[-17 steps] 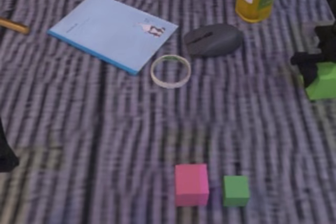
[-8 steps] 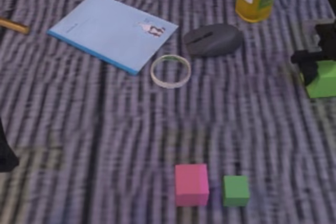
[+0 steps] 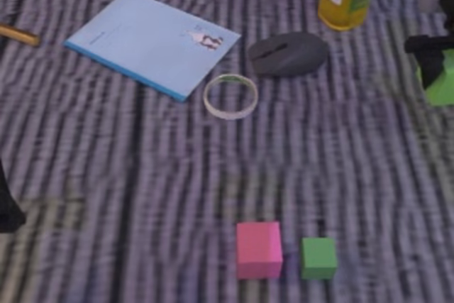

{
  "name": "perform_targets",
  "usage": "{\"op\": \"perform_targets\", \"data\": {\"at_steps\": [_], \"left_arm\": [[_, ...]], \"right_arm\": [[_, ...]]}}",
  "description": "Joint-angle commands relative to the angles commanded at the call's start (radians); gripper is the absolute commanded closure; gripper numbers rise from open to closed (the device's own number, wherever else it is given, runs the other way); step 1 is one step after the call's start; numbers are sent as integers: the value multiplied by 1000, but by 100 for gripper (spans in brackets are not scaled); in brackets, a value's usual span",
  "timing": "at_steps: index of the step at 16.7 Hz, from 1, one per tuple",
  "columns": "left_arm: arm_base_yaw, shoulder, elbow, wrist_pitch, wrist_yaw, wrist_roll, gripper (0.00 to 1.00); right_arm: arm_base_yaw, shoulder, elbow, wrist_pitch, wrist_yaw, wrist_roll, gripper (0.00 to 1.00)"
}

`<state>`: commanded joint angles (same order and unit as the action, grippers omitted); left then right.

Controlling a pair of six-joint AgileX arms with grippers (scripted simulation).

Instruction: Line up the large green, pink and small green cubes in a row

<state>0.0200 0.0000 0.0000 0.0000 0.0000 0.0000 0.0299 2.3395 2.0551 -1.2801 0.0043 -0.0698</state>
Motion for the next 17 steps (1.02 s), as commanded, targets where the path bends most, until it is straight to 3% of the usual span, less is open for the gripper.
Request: {"op": "perform_targets", "data": {"at_steps": [4,7,11,17], "left_arm": [[0,0,0,0,0,0,0],[0,0,0,0,0,0,0],[0,0,0,0,0,0,0],[0,0,0,0,0,0,0]], "right_arm": [[-3,4,-1,2,0,4,100],[63,11,13,-7,0,69,100],[270,22,37,-30,2,296,100],[703,19,50,-65,0,798,100]]}}
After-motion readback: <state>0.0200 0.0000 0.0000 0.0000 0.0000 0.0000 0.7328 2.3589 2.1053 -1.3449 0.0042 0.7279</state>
